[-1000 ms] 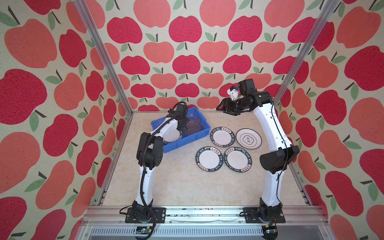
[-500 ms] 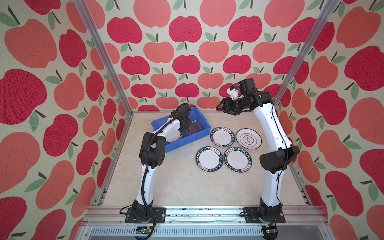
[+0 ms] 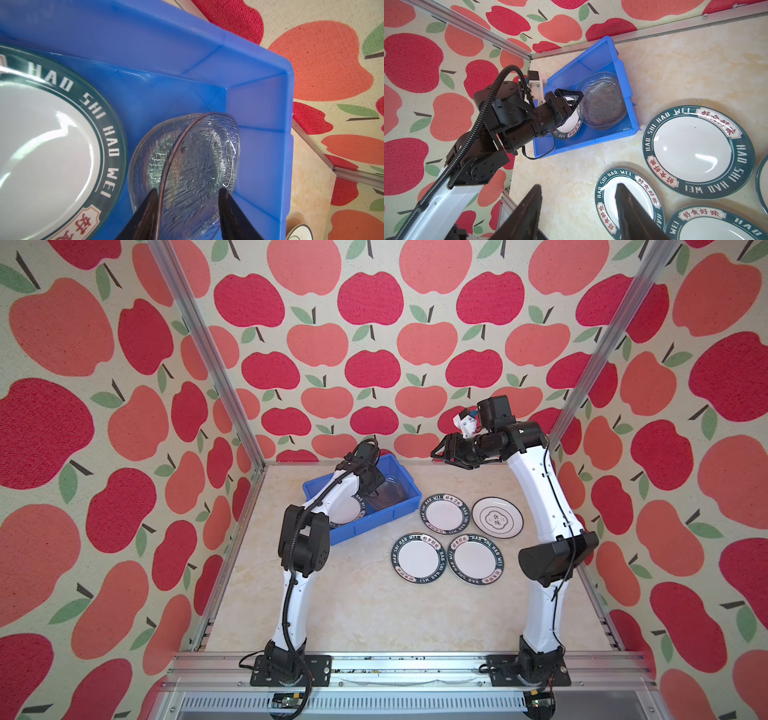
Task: Place the plates into the plastic bin on the countertop
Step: 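Lower the glass dish into the blue bin beside the other dishes with the left gripper, then open the left gripper to release the glass dish in the bin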
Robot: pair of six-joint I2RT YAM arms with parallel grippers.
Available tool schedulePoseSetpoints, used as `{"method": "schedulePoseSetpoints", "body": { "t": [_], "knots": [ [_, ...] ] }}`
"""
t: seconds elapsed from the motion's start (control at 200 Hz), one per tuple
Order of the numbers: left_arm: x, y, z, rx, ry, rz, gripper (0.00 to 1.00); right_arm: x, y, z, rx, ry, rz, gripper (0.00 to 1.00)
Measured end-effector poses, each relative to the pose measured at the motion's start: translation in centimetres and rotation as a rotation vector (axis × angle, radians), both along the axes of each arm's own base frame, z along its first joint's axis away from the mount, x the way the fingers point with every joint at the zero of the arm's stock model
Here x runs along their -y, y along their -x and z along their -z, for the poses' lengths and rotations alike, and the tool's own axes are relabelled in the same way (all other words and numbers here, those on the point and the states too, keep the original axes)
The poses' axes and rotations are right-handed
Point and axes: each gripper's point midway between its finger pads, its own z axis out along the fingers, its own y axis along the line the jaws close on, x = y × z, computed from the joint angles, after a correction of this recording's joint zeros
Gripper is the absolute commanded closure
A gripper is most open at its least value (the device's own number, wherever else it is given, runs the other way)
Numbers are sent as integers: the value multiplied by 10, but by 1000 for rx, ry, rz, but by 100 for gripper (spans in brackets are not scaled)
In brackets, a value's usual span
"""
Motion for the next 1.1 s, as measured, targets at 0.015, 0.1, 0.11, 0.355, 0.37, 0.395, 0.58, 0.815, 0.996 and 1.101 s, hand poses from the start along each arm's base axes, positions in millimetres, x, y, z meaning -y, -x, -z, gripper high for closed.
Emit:
{"method": "schedulePoseSetpoints", "body": {
  "t": [0.015, 0.1, 0.11, 0.355, 0.37, 0.395, 0.58, 0.815, 0.996, 1.101],
  "knots": [
    [0, 0, 0, -1, -2, 3, 50, 0, 0, 0, -1, 0, 0, 40],
    [-1, 3, 2, -13, -9, 18, 49, -1, -1, 3, -10, 0, 3, 40],
    [-1, 3, 2, -15, -10, 23, 49, -1, -1, 4, -12, 0, 3, 40],
    [-9, 24, 14, -61, -44, 68, 47, -7, -5, 16, -45, 2, 2, 41],
    [-9, 26, 14, -64, -43, 70, 47, -8, -4, 17, -47, 3, 1, 41],
    [-9, 29, 15, -68, -46, 77, 47, -8, -4, 18, -49, 3, 1, 41],
    [1, 18, -5, -18, -23, 146, 47, -17, -1, 19, -52, -1, -12, 43],
    [30, -22, -34, 91, 46, 233, 49, -20, 1, 19, -56, -3, -14, 52],
    [43, -23, 14, 0, 74, 267, 51, -19, 2, 20, -64, 2, -13, 52],
    [47, -15, 43, -70, 75, 278, 51, -19, 3, 22, -71, 5, -13, 52]
  ]
}}
